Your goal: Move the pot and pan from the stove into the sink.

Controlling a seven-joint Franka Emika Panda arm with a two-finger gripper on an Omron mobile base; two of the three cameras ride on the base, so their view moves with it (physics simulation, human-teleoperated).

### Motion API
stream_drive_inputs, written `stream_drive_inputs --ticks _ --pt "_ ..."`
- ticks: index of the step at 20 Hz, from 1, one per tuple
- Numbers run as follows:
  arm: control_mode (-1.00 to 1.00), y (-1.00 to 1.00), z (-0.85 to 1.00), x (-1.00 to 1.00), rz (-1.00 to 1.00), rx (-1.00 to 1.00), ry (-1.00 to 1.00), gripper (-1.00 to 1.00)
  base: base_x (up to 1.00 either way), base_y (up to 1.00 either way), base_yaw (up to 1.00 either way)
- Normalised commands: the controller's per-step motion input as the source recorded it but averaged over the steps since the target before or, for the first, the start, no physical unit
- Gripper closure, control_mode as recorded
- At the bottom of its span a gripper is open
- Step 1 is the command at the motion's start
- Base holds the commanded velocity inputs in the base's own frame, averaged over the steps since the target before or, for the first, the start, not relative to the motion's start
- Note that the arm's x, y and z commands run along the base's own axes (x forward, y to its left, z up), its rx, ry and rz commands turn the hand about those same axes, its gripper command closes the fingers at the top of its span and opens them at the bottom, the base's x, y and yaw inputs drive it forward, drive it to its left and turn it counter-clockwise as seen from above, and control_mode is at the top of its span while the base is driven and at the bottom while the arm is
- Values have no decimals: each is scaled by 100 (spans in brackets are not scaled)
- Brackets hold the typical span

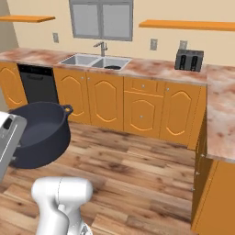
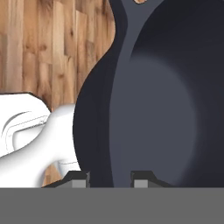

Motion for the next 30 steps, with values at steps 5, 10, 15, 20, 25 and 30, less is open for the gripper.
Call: stream_drive_inputs --ticks 5,10,15,20,25,30 --pt "100 0 0 0 0 0 0 100 0 50 -3" --pt "100 0 0 0 0 0 0 100 4 89 -9" --pt "100 0 0 0 0 0 0 100 0 92 -9" --pt "100 0 0 0 0 0 0 100 0 85 -8" --pt "100 0 0 0 0 0 0 100 0 82 -7" --pt "100 0 0 0 0 0 0 100 0 76 -5"
